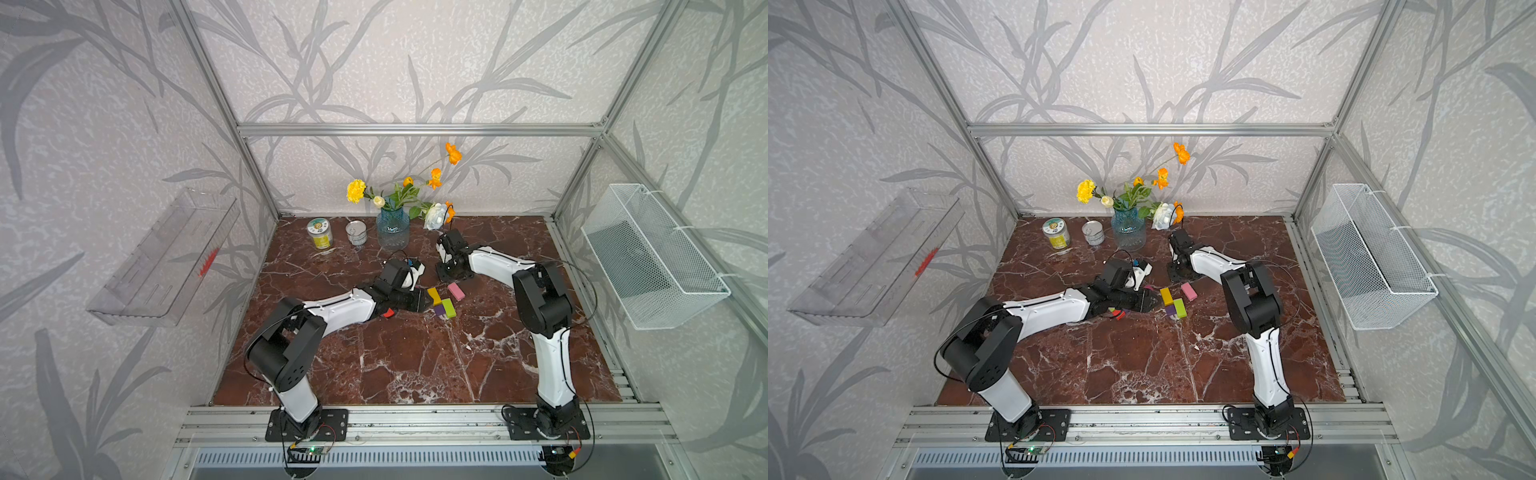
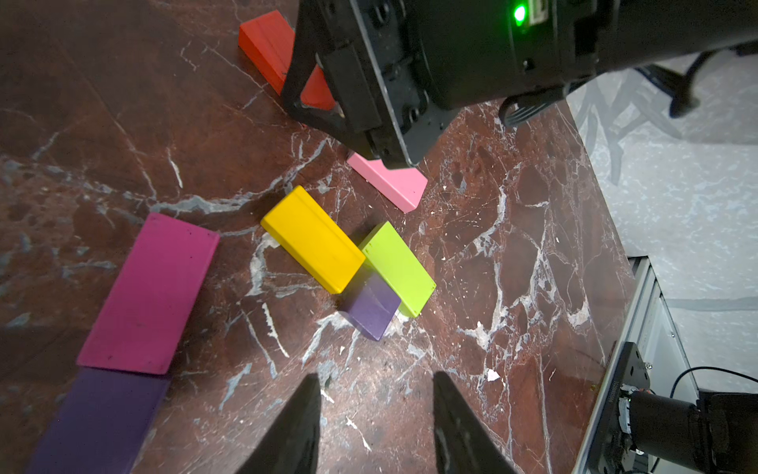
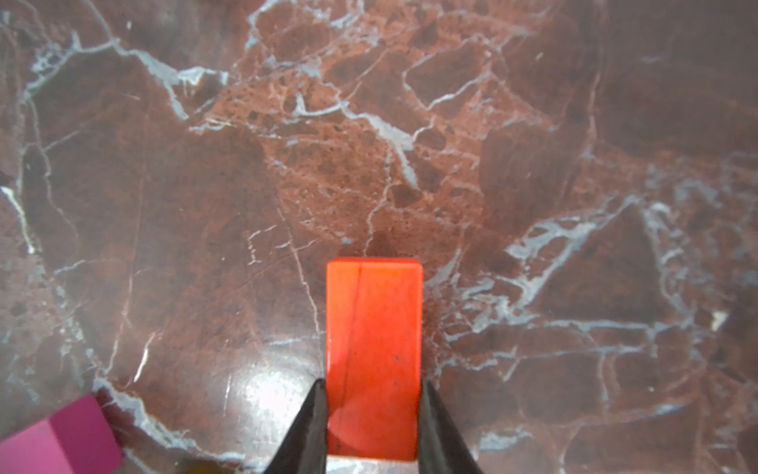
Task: Assemble the letter v with building blocks
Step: Move the building block to the center of the board.
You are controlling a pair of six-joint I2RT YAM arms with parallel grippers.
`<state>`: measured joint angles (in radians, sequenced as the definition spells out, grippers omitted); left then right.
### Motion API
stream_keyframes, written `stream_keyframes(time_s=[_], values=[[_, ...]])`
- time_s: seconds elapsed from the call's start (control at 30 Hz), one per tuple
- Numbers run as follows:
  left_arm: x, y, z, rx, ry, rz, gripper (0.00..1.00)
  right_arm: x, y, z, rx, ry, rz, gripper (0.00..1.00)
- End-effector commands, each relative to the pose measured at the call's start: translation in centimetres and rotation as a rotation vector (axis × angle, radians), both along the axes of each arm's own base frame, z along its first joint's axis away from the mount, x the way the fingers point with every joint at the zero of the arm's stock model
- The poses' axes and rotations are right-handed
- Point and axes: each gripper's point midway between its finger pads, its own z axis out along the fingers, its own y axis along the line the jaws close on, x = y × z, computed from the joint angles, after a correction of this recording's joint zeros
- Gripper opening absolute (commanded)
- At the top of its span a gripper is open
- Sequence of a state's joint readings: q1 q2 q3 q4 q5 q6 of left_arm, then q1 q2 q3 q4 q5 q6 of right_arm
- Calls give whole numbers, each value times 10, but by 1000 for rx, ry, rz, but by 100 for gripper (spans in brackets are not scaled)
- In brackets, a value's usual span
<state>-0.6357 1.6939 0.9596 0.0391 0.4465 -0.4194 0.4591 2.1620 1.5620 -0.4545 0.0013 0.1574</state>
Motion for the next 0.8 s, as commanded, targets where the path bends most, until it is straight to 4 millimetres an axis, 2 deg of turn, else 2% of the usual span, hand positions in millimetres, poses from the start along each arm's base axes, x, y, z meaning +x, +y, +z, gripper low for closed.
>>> stream_keyframes(time_s=[0.0, 0.33, 0.77], values=[[0, -4, 2, -13, -10, -13, 44, -26, -9, -9, -57, 82, 62, 24], [0, -3, 0, -6, -6, -16, 44, -49, -12, -24, -55, 165, 79, 27], [0, -6, -3, -5, 6, -24, 44, -65, -24, -31, -91, 198, 94, 28]])
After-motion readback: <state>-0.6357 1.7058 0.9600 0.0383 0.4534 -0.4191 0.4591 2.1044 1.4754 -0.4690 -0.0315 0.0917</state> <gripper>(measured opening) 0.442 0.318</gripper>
